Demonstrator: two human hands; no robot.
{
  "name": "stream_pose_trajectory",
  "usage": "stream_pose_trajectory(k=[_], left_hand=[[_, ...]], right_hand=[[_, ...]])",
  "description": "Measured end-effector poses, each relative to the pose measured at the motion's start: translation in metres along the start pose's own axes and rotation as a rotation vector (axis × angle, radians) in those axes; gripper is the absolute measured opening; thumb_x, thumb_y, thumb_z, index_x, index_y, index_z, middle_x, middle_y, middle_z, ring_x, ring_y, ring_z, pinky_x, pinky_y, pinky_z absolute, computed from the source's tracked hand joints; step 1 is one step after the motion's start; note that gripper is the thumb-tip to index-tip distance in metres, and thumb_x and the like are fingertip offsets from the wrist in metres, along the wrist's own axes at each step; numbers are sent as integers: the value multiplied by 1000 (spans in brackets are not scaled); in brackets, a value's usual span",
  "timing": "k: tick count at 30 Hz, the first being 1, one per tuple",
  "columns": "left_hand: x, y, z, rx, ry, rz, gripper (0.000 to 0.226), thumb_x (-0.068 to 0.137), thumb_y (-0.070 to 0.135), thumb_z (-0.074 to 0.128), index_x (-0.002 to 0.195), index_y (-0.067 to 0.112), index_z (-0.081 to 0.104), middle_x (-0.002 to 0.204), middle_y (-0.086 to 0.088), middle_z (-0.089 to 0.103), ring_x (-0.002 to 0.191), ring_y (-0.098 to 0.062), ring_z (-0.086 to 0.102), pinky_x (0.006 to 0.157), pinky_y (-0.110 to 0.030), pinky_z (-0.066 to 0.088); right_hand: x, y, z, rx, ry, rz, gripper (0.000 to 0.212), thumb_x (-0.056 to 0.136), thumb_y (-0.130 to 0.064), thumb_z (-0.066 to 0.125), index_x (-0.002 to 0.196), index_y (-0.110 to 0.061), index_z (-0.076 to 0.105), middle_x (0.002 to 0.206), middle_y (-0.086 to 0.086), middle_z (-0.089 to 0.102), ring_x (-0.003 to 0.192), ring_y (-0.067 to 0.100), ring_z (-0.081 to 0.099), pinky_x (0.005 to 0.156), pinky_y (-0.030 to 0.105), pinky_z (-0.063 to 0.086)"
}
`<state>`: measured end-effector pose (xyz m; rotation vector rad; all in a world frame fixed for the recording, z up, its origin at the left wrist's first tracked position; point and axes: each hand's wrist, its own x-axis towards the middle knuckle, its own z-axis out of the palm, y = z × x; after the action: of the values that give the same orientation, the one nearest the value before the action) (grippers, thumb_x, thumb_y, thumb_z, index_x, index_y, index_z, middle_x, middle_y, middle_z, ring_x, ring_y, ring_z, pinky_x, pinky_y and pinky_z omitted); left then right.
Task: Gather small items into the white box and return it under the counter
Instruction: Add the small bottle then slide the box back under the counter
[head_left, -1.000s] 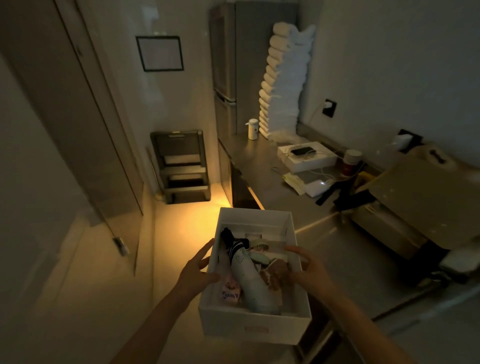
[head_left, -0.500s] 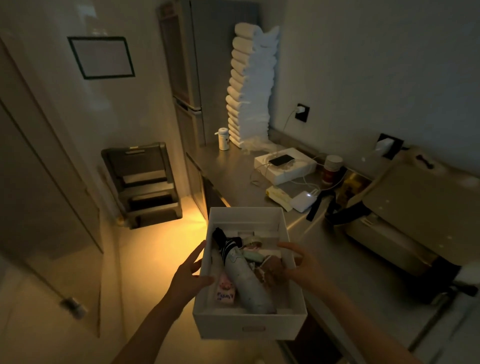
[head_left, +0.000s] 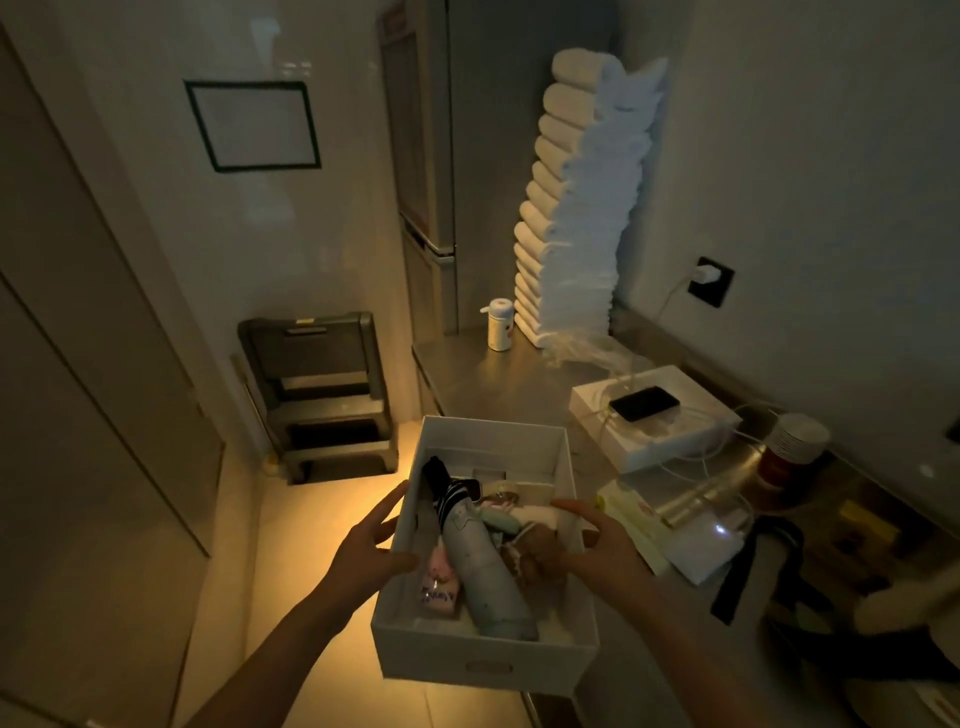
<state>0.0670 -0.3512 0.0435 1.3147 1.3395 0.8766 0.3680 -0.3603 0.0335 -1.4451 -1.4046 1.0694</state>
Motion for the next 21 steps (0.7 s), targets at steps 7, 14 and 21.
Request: stream_pose_trajectory(k=[7, 14, 21], left_hand=[[81, -6, -27, -13, 55, -20, 86, 73, 9, 79, 119, 68, 36, 119, 21, 53, 107, -10, 57, 66, -24, 59], [175, -20, -74, -8, 45, -47, 86, 73, 10, 79, 119, 68, 36, 121, 18, 48, 110, -10, 51, 65, -21, 56], [302, -6, -147, 84, -49, -2, 89, 73, 5, 78, 130, 56, 33, 140, 5, 44, 130, -21, 42, 92, -39, 50]], right_hand=[[106, 7, 20, -36, -38, -42, 50, 69, -26, 85, 112, -37, 63, 120, -4, 62, 106, 16, 61, 84, 34, 56], [199, 8, 64, -85, -48, -19, 55, 70, -23, 84, 116, -39, 60, 119, -21, 55, 110, 7, 54, 82, 19, 51], [296, -9, 121, -42, 95, 70, 56, 70, -18, 84, 117, -37, 60, 116, -17, 54, 105, 9, 55, 76, 18, 51]])
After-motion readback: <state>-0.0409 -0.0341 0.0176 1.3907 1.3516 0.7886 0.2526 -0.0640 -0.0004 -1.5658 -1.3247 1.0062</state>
